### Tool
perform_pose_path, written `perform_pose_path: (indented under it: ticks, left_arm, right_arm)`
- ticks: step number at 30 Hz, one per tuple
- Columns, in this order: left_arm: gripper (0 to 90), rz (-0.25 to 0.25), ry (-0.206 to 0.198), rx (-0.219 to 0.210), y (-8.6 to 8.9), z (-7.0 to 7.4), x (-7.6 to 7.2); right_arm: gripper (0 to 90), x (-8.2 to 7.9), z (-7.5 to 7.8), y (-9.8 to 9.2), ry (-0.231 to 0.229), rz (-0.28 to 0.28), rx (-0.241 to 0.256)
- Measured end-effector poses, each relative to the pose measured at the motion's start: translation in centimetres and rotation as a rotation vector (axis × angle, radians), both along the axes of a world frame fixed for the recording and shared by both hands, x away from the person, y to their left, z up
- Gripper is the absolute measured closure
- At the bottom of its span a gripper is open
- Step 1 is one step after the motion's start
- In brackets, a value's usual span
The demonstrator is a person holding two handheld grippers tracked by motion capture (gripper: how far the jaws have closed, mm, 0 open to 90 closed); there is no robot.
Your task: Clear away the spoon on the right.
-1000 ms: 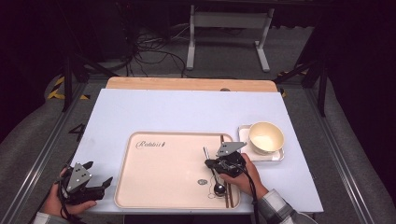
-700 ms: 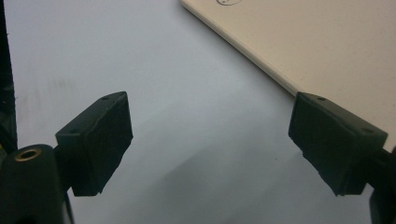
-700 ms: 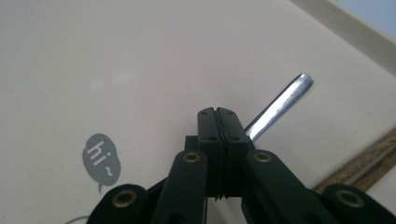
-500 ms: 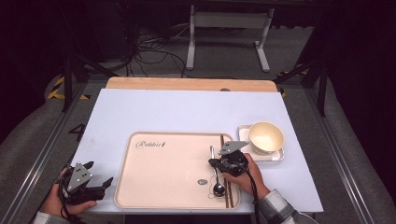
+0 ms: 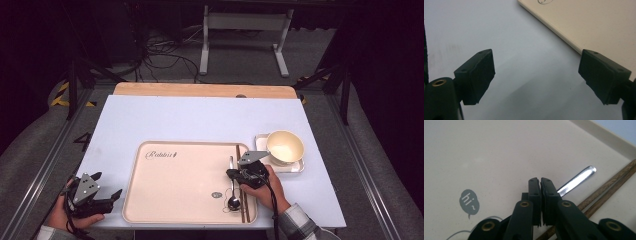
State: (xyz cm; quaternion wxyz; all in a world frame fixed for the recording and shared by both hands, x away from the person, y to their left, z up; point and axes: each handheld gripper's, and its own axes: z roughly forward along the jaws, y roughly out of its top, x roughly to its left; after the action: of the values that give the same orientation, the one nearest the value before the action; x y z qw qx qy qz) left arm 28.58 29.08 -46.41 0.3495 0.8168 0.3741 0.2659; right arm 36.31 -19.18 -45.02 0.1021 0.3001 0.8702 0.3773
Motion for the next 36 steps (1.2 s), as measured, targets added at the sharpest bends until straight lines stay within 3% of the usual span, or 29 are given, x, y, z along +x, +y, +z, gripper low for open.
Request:
perform_pose_path:
  ticks: [7,9,13,19,27,36]
  left_arm:
    - [14.5,0.006,-0.010,-0.012,0.3,0.0,0.1]
    - [14.8,0.001,-0.015,-0.020,0.3,0.0,0.1]
    - [14.8,0.001,-0.019,-0.025,0.1,0.1,0.3]
    - [14.8,-0.015,-0.025,-0.022,-0.3,0.2,1.0]
    - [14.8,-0.042,-0.028,-0.028,-0.7,0.2,2.0]
    - [14.9,-0.060,-0.036,-0.014,-1.0,0.4,2.0]
  right_arm:
    - [84.0,-0.3,1.6,-0.4,-0.050,0.007,0.074]
    - [86.1,-0.3,2.1,-0.6,-0.058,0.034,0.087]
    - [86.3,-0.3,2.3,-0.7,-0.067,0.037,0.079]
    - [84.7,-1.2,3.5,-1.8,-0.116,0.021,0.083]
    - [78.0,-1.7,5.7,-4.5,-0.197,-0.056,0.130]
    - [61.4,-1.7,7.8,-9.8,-0.280,-0.248,0.169]
